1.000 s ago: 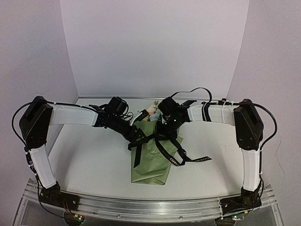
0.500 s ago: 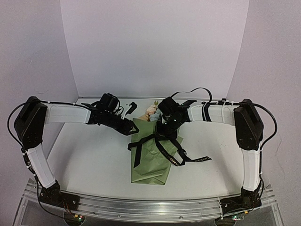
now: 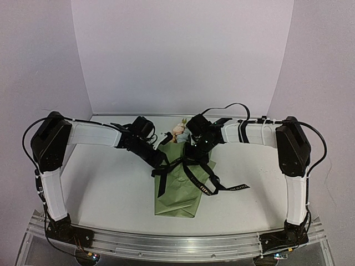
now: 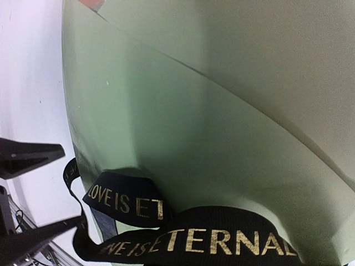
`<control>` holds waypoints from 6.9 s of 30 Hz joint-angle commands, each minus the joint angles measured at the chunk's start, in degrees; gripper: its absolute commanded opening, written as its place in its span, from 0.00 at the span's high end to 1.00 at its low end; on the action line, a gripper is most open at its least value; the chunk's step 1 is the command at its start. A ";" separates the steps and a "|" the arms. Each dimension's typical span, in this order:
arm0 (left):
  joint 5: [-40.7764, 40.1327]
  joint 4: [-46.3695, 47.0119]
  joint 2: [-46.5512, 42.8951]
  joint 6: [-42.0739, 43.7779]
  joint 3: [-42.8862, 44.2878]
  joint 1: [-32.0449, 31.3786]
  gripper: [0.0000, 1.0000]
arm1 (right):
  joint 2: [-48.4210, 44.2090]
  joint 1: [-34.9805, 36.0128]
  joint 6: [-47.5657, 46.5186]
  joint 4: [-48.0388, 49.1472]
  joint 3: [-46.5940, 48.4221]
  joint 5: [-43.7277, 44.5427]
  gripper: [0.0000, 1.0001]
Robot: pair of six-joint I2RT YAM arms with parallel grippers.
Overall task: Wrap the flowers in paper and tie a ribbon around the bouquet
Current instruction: Cross the ribbon over the folded bouquet, then tie the ribbon around the folded bouquet.
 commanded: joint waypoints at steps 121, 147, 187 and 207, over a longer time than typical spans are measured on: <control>-42.99 -0.03 -18.03 -15.08 -14.34 4.09 1.00 | -19.39 -11.98 -22.62 -25.75 -12.41 19.32 1.00; -47.15 -9.19 -20.24 -20.19 -16.37 14.19 0.97 | -26.65 -15.57 -15.32 -22.42 -28.76 14.66 1.00; -13.65 11.02 -12.56 32.95 -18.83 3.82 0.36 | -31.66 -10.87 -29.41 -10.21 -29.31 4.31 0.35; -8.89 13.16 0.97 42.83 -10.45 3.55 0.41 | -36.18 -10.46 -38.00 21.35 -46.32 2.50 0.02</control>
